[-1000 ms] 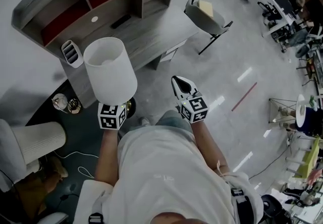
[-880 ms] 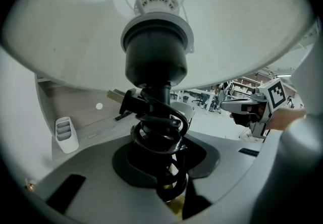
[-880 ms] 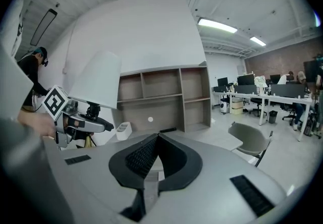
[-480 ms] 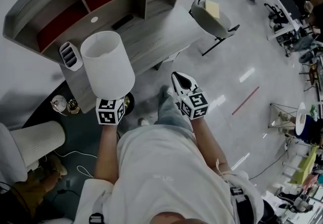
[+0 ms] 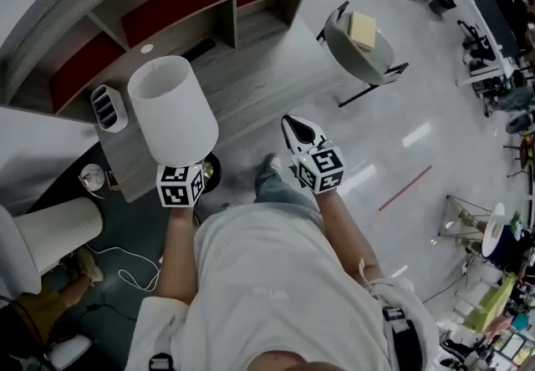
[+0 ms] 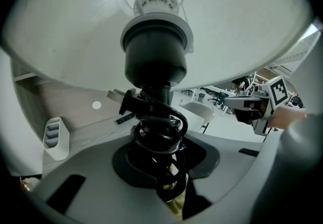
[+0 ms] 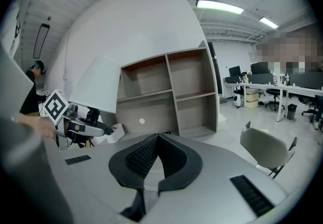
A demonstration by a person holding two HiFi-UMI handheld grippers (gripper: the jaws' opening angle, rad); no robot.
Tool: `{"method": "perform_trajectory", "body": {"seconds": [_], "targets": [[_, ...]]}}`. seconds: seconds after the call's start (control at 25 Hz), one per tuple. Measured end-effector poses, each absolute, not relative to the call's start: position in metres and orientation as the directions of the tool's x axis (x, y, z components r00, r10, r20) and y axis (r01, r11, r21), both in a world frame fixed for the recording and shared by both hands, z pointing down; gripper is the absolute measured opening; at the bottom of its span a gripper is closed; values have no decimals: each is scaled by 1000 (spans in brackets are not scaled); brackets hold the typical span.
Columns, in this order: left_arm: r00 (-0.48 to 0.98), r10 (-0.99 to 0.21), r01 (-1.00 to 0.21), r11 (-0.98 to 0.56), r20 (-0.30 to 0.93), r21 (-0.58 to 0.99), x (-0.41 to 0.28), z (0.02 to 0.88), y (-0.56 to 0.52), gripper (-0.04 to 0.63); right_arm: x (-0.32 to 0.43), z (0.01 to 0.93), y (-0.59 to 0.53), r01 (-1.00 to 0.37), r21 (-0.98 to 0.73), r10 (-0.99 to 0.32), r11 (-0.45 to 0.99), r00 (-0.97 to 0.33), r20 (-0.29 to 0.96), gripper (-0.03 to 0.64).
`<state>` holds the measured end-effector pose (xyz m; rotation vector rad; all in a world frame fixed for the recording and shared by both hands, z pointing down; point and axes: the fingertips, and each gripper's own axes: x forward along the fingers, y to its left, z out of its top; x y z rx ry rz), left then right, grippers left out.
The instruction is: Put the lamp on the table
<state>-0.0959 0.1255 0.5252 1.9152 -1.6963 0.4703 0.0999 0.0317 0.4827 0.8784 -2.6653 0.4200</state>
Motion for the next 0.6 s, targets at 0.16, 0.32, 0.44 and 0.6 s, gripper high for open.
{"method": "perform_trajectory", "body": {"seconds": [0.16, 0.32, 0.44, 0.6], "targets": [[126, -794, -987, -40, 595, 155, -78, 528, 83, 115, 112, 483, -17, -579, -192, -487, 793, -790, 371, 29], [107, -793, -989, -21, 599, 149, -63, 531, 48, 115, 121, 488, -51, -545, -201, -452, 814, -811, 371, 29], [111, -790, -989, -27, 603, 146, -54, 532, 28, 115, 126, 493, -67, -529, -204, -434, 824, -820, 375, 29], [133, -768, -990, -71, 626, 122, -46, 536, 8, 115, 132, 496, -82, -541, -226, -439, 810, -815, 378, 29]]}}
